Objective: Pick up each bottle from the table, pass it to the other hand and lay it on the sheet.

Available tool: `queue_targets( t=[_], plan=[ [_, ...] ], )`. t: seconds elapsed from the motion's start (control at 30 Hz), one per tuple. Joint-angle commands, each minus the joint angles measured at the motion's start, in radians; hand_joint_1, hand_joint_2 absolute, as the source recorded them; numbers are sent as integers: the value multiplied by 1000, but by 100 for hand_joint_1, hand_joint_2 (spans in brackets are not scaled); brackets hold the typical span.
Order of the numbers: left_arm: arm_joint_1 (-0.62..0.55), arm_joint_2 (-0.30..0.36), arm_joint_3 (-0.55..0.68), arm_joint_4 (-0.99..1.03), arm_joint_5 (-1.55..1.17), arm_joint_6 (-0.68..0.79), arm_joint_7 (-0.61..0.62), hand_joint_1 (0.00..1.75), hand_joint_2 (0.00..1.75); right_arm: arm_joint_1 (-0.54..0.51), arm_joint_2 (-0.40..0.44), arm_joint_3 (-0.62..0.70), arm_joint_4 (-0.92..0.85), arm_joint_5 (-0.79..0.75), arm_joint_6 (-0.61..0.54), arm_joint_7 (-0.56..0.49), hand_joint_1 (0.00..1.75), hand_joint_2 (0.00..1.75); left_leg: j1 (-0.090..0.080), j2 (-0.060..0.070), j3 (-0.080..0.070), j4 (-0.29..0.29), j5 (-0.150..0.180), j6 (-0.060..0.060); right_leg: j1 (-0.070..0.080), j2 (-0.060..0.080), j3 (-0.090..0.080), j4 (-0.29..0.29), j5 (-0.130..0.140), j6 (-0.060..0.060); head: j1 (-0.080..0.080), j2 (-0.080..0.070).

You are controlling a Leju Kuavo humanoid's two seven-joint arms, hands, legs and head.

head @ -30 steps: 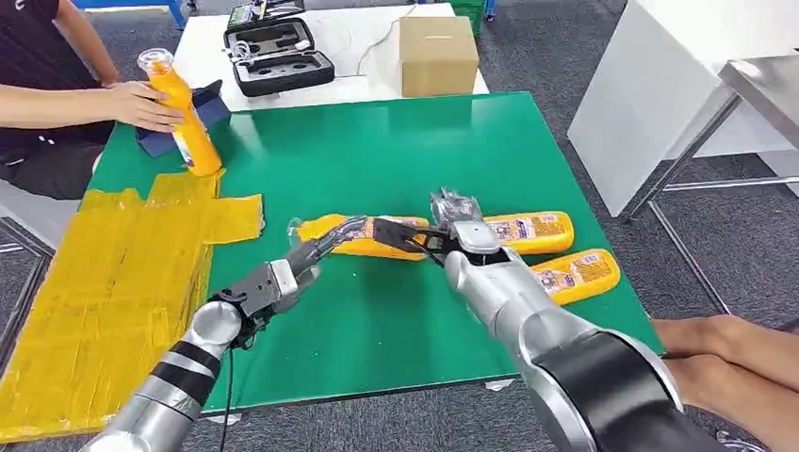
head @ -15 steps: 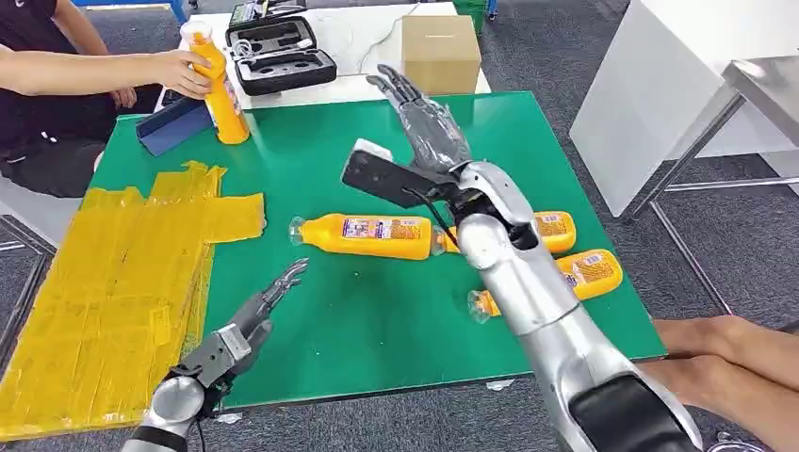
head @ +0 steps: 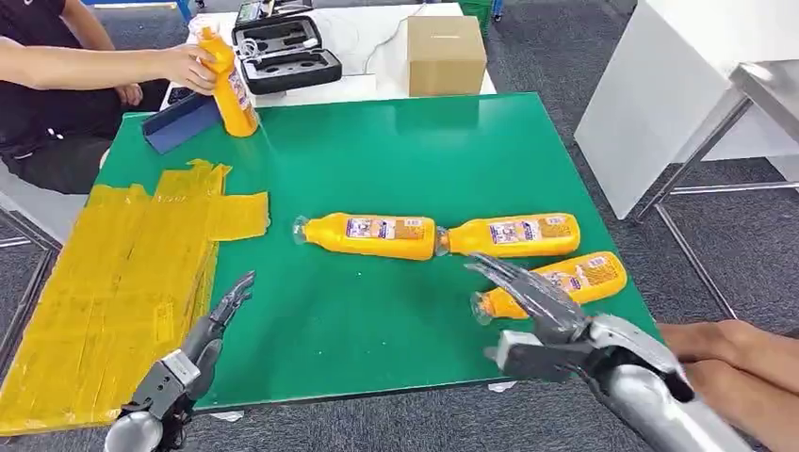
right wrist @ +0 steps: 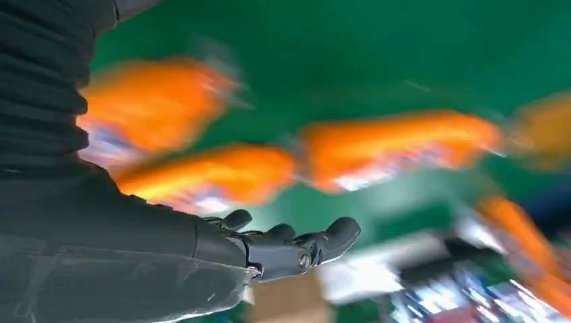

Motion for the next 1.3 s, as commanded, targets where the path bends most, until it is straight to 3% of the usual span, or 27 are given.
queue_targets(
  t=[0.03, 0.17, 0.33, 0.4, 0.5, 0.77, 0.87, 0.97, 1.07, 1.17, 1.3],
  plan=[
    [-20, -10, 30, 12, 4, -11, 4, 0, 0, 176, -147, -218, -178, -2, 86, 9, 0, 175, -1, 3, 2, 0, -3, -1, 0, 2, 1, 1, -1, -1, 0, 0],
    [-18, -12, 29, 7, 7, -11, 4, 0, 0, 203, -161, -240, -187, 17, 72, 43, 0, 175, -1, 12, 7, 1, -6, -1, 1, 8, 2, 1, 0, -4, 0, 0],
    [2, -8, 28, -22, 14, -11, 7, 0, 0, 513, -285, -595, -357, -66, 72, 97, 0, 175, -2, 6, 4, 1, -2, 0, -1, 3, -1, 2, -1, -3, 0, 0],
    [11, -9, 33, -32, 16, -12, 7, 0, 0, 614, -285, -750, -417, -70, 109, 123, 0, 175, -2, 5, 4, 2, -3, 0, -1, 2, 0, 3, -2, -3, 0, 0],
    [22, -12, 35, -44, 23, -18, 12, 0, 0, 585, -249, -742, -395, 23, 132, 132, 0, 175, -2, 9, 3, 0, -3, 0, -1, 6, 0, 1, 0, -3, 0, 0],
    [20, -10, 29, -42, 22, -22, 10, 0, 0, 540, -258, -684, -358, 47, 124, 140, 0, 175, -1, 11, 8, 0, -5, 1, -1, 8, 2, -1, 0, -4, 0, 0],
    [13, -9, 21, -40, 20, -23, 10, 0, 0, 469, -288, -635, -293, 47, 137, 157, 0, 175, -1, 13, 8, 0, -5, 2, 0, 10, 2, -1, 1, -4, 0, 0],
    [1, -3, 5, -37, 28, -29, 15, 0, 0, 309, -304, -505, -174, 82, 159, 175, 0, 175, 0, 15, 8, -1, -4, 2, 0, 12, 2, -2, 2, -4, -1, 0],
    [-24, 2, -8, -15, 39, -30, 27, 0, 0, 53, -231, -296, 35, 189, 157, 162, 0, 175, 1, 17, 9, -2, -3, 1, 1, 14, 4, -4, 4, -4, -1, 0],
    [-48, 6, -14, 9, 45, -32, 28, 0, 0, -122, -163, -160, 204, 236, 140, 156, 0, 175, 2, 21, 13, -3, -3, 1, 2, 18, 7, -7, 6, -4, -1, 0],
    [-70, 12, -24, 28, 50, -36, 32, 0, 0, -248, -109, -65, 350, 270, 114, 155, 0, 175, 1, 22, 13, -4, 0, 0, 1, 18, 6, -6, 8, -5, -1, 0]
  ],
)
